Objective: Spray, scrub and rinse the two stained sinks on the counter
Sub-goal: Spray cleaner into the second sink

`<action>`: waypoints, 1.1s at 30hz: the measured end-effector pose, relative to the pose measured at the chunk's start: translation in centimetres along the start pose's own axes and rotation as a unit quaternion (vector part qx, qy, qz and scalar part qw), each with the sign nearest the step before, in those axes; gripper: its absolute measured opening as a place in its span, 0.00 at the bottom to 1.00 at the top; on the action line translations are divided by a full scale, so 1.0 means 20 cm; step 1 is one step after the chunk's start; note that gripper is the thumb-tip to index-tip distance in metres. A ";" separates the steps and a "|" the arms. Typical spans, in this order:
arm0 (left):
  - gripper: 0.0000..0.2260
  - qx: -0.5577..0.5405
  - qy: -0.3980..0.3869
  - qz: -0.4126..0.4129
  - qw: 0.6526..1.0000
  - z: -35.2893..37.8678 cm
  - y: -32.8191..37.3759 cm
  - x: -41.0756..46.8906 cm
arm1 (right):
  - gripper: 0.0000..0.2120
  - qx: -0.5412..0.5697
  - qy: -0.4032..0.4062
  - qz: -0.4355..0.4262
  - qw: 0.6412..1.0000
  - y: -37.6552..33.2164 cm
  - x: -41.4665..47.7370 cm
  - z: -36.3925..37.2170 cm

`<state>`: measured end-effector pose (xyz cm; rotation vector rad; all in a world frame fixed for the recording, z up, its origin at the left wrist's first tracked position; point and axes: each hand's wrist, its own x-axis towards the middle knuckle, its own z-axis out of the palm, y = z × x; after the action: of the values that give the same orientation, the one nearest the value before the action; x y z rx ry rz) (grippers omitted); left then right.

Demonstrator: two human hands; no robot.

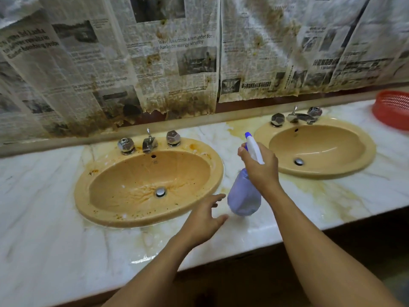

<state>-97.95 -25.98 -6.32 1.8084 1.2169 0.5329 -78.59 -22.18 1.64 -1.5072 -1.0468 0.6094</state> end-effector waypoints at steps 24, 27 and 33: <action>0.19 0.087 0.027 0.060 0.994 -0.38 -0.41 0.68 | 0.14 -0.100 -0.009 0.038 0.994 0.34 0.88 0.26; 0.19 0.090 0.028 0.074 0.993 -0.35 -0.38 0.64 | 0.27 -0.138 -0.054 0.083 0.986 0.37 0.81 0.19; 0.19 0.112 0.044 0.054 0.991 -0.35 -0.38 0.46 | 0.32 -0.344 -0.002 0.162 0.925 0.46 0.39 0.11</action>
<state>-103.23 -13.71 -10.05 2.0677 1.2848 0.5599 -74.34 -13.98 -6.43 -2.3286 -1.0787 0.4872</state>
